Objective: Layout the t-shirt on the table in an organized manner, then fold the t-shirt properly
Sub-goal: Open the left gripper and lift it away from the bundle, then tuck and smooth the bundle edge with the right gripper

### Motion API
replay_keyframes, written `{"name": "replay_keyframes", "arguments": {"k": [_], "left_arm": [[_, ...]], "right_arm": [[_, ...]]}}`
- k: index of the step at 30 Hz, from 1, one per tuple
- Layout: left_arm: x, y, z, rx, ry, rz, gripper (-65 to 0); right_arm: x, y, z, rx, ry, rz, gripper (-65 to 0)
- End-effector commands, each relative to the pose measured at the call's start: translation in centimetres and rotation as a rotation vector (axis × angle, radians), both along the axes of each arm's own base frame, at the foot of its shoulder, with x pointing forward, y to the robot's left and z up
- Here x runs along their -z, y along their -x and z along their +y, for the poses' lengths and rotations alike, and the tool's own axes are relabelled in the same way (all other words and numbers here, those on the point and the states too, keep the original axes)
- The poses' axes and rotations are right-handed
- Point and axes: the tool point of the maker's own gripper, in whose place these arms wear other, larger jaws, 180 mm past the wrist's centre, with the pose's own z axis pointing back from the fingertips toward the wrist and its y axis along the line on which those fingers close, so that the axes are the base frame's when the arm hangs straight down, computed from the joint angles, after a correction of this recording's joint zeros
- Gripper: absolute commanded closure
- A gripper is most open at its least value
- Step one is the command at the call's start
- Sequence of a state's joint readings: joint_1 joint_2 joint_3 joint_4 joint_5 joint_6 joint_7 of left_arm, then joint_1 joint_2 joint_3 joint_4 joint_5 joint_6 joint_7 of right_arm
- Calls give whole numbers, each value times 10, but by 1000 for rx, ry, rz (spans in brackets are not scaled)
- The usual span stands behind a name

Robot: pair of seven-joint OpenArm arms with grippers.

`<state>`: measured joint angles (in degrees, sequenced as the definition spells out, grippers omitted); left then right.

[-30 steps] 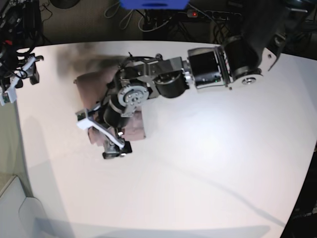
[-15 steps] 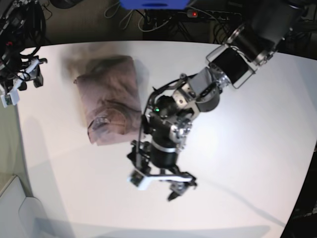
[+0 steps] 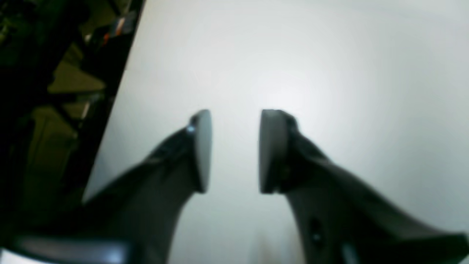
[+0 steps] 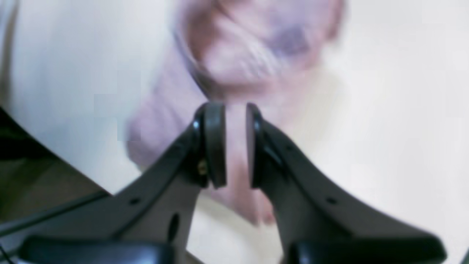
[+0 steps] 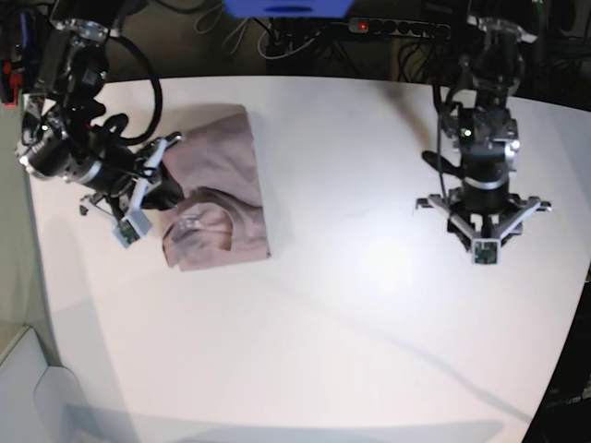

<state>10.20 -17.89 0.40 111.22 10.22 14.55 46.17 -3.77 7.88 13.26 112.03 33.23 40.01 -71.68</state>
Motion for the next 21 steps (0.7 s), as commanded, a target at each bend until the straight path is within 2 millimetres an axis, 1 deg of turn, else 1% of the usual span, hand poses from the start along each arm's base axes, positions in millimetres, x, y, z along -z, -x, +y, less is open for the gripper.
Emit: {"name": "replay_keyframes", "arguments": {"k": [1, 4, 6, 8, 10, 11, 13, 15, 16, 21], "left_arm": [[-9, 3, 6, -12, -6, -31, -140], [-2, 28, 24, -65, -13, 3, -133], [5, 44, 32, -92, -18, 33, -133], [14, 57, 37, -108, -23, 69, -133], [21, 67, 38, -110, -25, 98, -133], [24, 70, 38, -111, -26, 108, -133], [29, 75, 36, -118, -13, 123, -133], [31, 77, 32, -128, 7, 123, -133], [32, 78, 31, -131, 12, 125, -133], [36, 79, 23, -135, 38, 128, -133]], "right_arm": [[-9, -8, 2, -13, -7, -38, -80], [-6, -14, 13, -48, -19, -27, -80], [3, -14, 14, -51, -26, 2, -80], [10, -13, 14, -46, -38, 22, -80], [14, -14, 12, -37, -61, 20, -80], [17, -15, 10, -37, -65, 20, -80], [25, -16, 15, -56, -82, 32, -80], [33, -18, 18, -67, -98, 46, -80], [33, -23, 20, -70, -105, 42, -80], [46, -39, 32, -95, -143, 70, -80]]}}
